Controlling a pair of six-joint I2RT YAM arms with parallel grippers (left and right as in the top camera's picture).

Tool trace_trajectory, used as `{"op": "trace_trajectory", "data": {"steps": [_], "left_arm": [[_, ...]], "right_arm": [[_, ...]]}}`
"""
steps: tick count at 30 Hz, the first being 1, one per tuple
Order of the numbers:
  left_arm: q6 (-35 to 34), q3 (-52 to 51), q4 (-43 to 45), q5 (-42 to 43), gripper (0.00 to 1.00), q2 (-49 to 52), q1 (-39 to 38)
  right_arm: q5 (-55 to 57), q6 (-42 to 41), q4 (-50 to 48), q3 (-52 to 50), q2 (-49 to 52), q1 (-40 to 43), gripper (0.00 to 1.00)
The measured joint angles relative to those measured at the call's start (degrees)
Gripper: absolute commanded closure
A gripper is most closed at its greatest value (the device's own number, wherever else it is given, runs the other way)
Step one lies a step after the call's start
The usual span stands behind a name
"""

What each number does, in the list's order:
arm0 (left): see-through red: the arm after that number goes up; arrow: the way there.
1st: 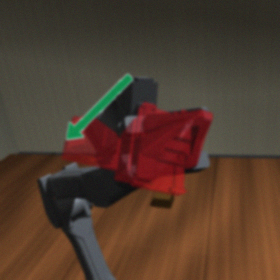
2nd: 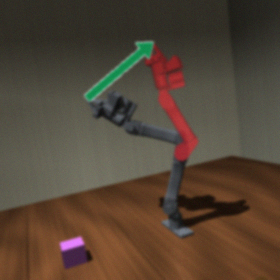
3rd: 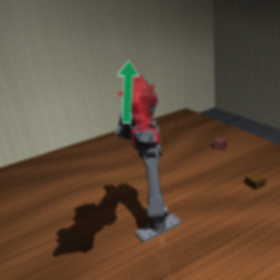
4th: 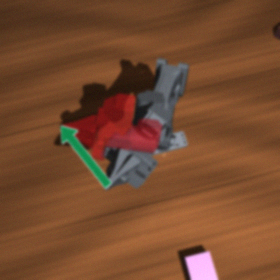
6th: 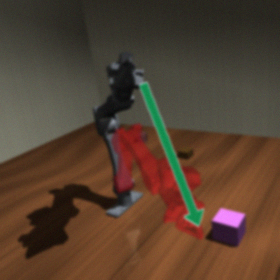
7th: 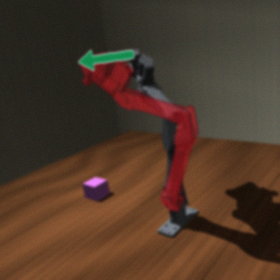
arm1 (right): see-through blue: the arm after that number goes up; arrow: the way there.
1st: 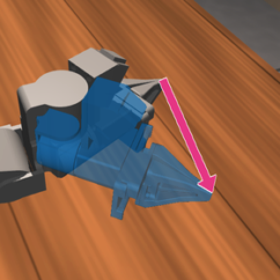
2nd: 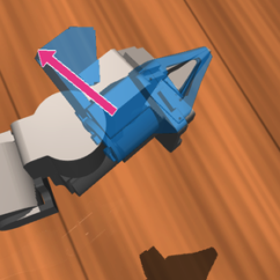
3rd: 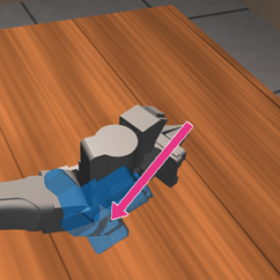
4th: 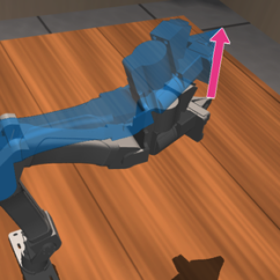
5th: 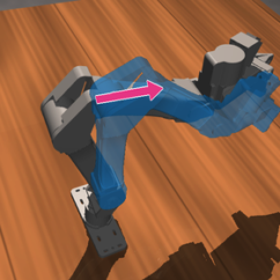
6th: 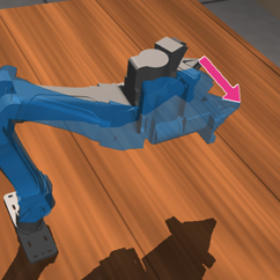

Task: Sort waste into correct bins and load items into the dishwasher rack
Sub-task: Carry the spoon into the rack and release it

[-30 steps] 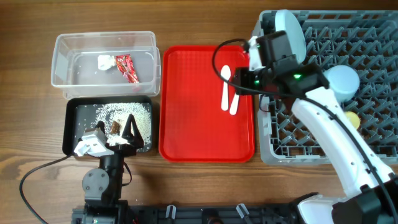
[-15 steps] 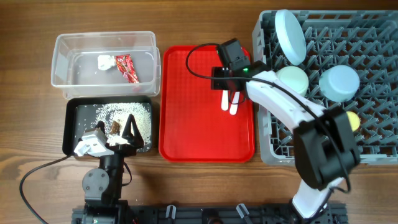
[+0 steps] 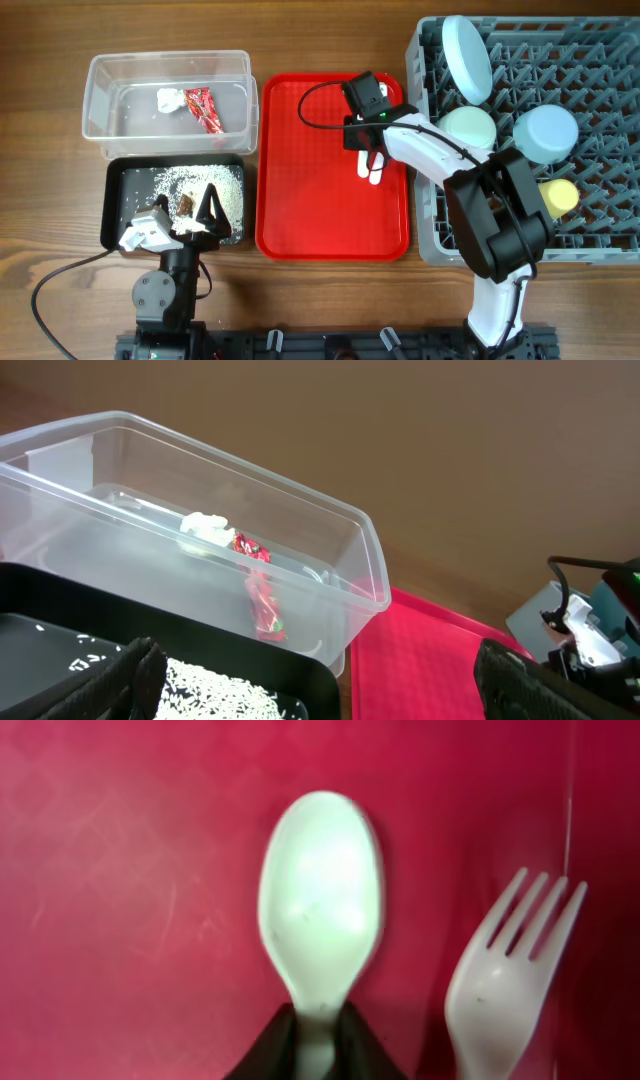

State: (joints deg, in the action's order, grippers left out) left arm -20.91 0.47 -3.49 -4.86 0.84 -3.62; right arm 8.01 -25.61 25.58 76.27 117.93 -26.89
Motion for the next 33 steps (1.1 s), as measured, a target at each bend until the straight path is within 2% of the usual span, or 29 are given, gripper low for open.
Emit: {"op": "trace_trajectory", "data": {"steps": [9, 18, 24, 33], "left_arm": [[0.0, 0.0, 0.0, 0.0, 0.0, 0.0, 0.0], [0.0, 0.0, 0.0, 0.0, 0.0, 0.0, 0.0], [0.0, 0.0, 0.0, 0.0, 0.0, 0.0, 0.0], [0.0, 0.0, 0.0, 0.0, 0.0, 0.0, 0.0]], "right_arm": [[-0.3, 0.1, 3.9, 0.0, -2.0, 0.0, 0.96], [0.4, 0.8, 5.7, -0.1, -16.1, 0.3, 0.95], [3.0, 7.7, 7.8, -0.1, -24.4, 4.1, 0.94], [4.5, 18.4, 10.6, -0.1, -25.1, 13.2, 0.94]]}}
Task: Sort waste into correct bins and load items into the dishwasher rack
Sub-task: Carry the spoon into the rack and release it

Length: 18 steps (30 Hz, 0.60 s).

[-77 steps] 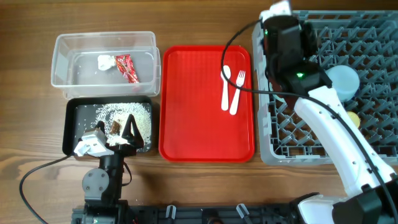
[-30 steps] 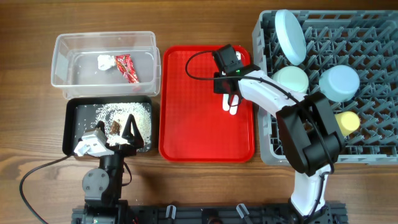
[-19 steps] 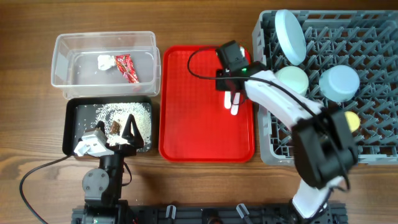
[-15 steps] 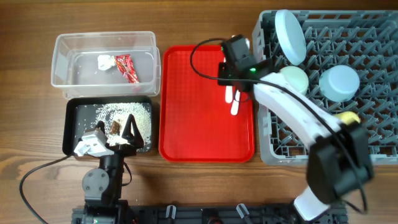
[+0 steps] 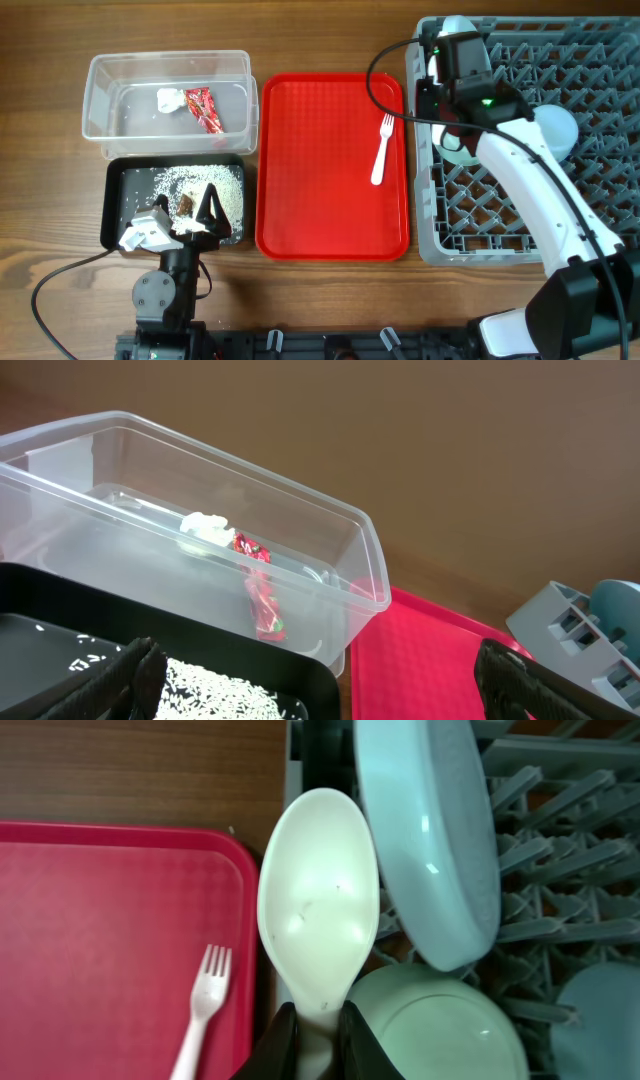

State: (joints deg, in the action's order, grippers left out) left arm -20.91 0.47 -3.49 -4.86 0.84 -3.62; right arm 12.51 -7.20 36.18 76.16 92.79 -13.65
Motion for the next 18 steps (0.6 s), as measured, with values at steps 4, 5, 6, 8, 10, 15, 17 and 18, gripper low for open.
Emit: {"op": "trace_trajectory", "data": {"steps": [4, 5, 6, 8, 10, 15, 17, 18], "left_arm": [[0.0, 0.0, 0.0, 0.0, 0.0, 0.0, 0.0], [0.0, 0.0, 0.0, 0.0, 0.0, 0.0, 0.0], [0.0, 0.0, 0.0, 0.0, 0.0, 0.0, 0.0], [0.0, 0.0, 0.0, 0.0, 0.0, 0.0, 0.0], [0.0, 0.0, 0.0, 0.0, 0.0, 0.0, 0.0], [0.0, 0.0, 0.0, 0.0, 0.0, 0.0, 0.0], [0.0, 0.0, 0.0, 0.0, 0.0, 0.0, 0.0], [0.0, 0.0, 0.0, 0.0, 0.0, 0.0, 0.0]], "right_arm": [[0.0, 2.9, 0.0, 0.0, 0.0, 0.5, 0.94], [0.0, 3.4, 0.1, 0.0, 0.0, 0.5, 0.94], [0.0, 3.5, 0.2, 0.0, 0.0, 0.5, 0.94], [0.0, 4.5, 1.3, 0.0, 0.0, 0.5, 0.94], [0.0, 4.7, 2.0, 0.0, 0.2, 0.5, 0.95], [0.0, 4.7, 3.0, 0.0, 3.6, 0.5, 0.96], [0.0, 4.7, 3.2, 0.0, 5.4, 0.5, 0.95], [0.0, 4.6, 3.3, 0.0, 6.0, 0.5, 0.9]]}}
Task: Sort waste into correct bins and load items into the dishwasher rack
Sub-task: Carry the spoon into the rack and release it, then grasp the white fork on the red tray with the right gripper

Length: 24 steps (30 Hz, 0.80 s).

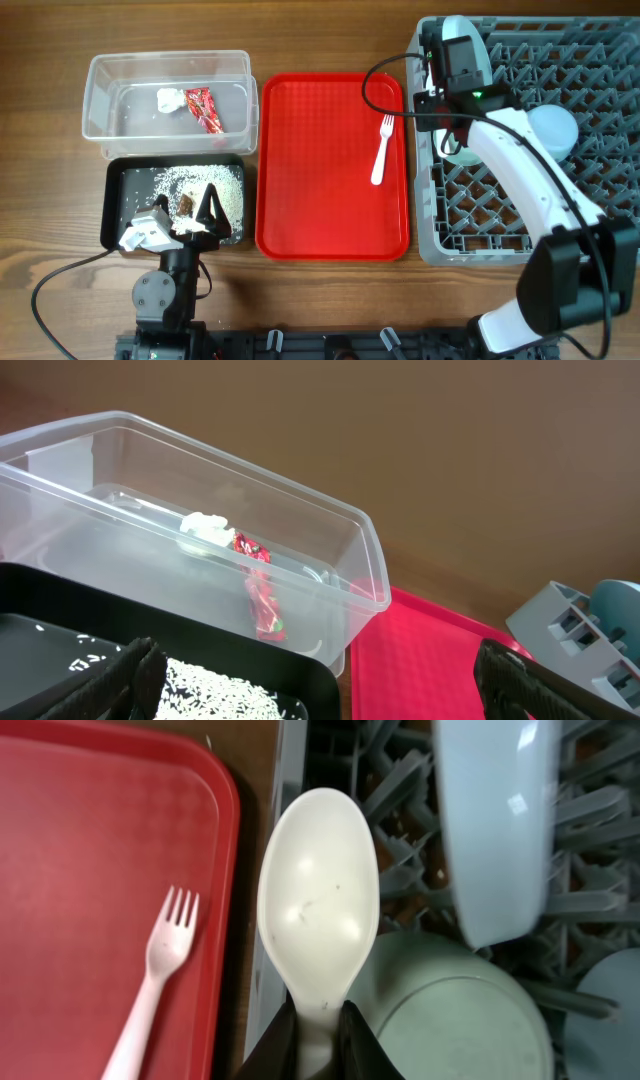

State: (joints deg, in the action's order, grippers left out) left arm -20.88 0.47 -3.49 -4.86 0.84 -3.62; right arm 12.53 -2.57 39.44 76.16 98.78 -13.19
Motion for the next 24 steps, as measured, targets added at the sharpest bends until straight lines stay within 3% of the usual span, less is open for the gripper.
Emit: {"op": "trace_trajectory", "data": {"steps": [4, 10, 16, 20, 24], "left_arm": [[0.0, 0.0, 0.0, 0.0, 0.0, 0.0, 0.0], [0.0, 0.0, 0.0, 0.0, 0.0, 0.0, 0.0], [0.0, 0.0, 0.0, 0.0, 0.0, 0.0, 0.0], [0.0, 0.0, 0.0, 0.0, 0.0, 0.0, 0.0], [0.0, 0.0, 0.0, 0.0, 0.0, 0.0, 0.0]], "right_arm": [[0.2, -1.4, -0.2, 0.0, 1.0, 0.0, 0.57], [0.4, -2.4, -0.6, 0.0, 1.0, 0.0, 0.57], [-2.9, -2.1, -0.9, 0.0, -2.5, -1.8, 0.64], [-7.1, -2.8, -1.3, 0.0, -7.5, -6.3, 0.63], [-8.7, -6.8, -0.4, 0.0, -7.6, -12.0, 0.53]]}}
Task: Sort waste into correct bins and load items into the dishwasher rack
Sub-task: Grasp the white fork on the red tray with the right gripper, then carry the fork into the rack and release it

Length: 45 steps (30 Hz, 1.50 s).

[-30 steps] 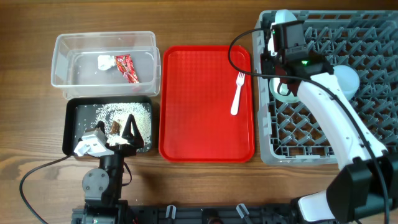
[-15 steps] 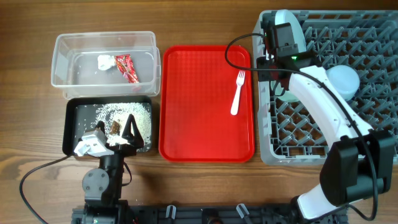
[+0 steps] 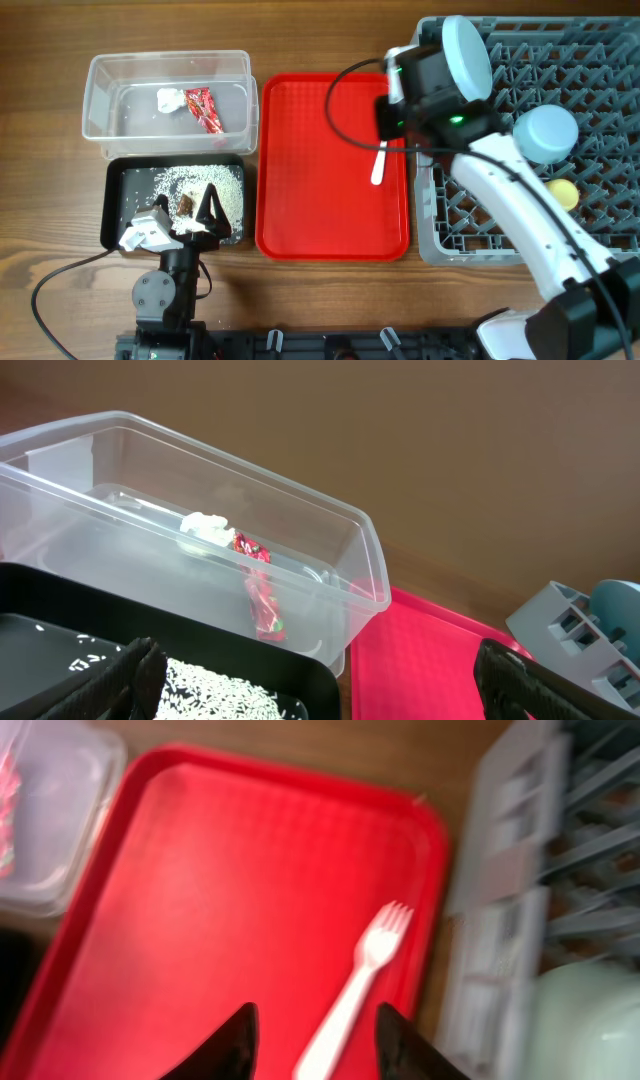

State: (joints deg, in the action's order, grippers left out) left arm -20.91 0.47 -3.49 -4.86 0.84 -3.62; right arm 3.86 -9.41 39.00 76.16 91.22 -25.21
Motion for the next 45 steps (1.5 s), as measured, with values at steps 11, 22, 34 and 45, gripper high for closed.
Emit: {"op": "trace_trajectory", "data": {"steps": [11, 22, 34, 45], "left_arm": [[0.0, 0.0, 0.0, 0.0, 0.0, 0.0, 0.0], [0.0, 0.0, 0.0, 0.0, 0.0, 0.0, 0.0], [0.0, 0.0, 0.0, 0.0, 0.0, 0.0, 0.0], [0.0, 0.0, 0.0, 0.0, 0.0, 0.0, 0.0]], "right_arm": [[5.6, -14.5, 1.6, 0.0, 16.6, -2.1, 0.52], [6.7, -19.8, -1.1, 0.0, 24.8, -0.7, 0.67], [6.7, -21.2, -0.9, 0.0, 24.9, -0.1, 0.9], [5.6, -15.3, 1.9, 0.0, 15.0, -0.1, 0.9]]}}
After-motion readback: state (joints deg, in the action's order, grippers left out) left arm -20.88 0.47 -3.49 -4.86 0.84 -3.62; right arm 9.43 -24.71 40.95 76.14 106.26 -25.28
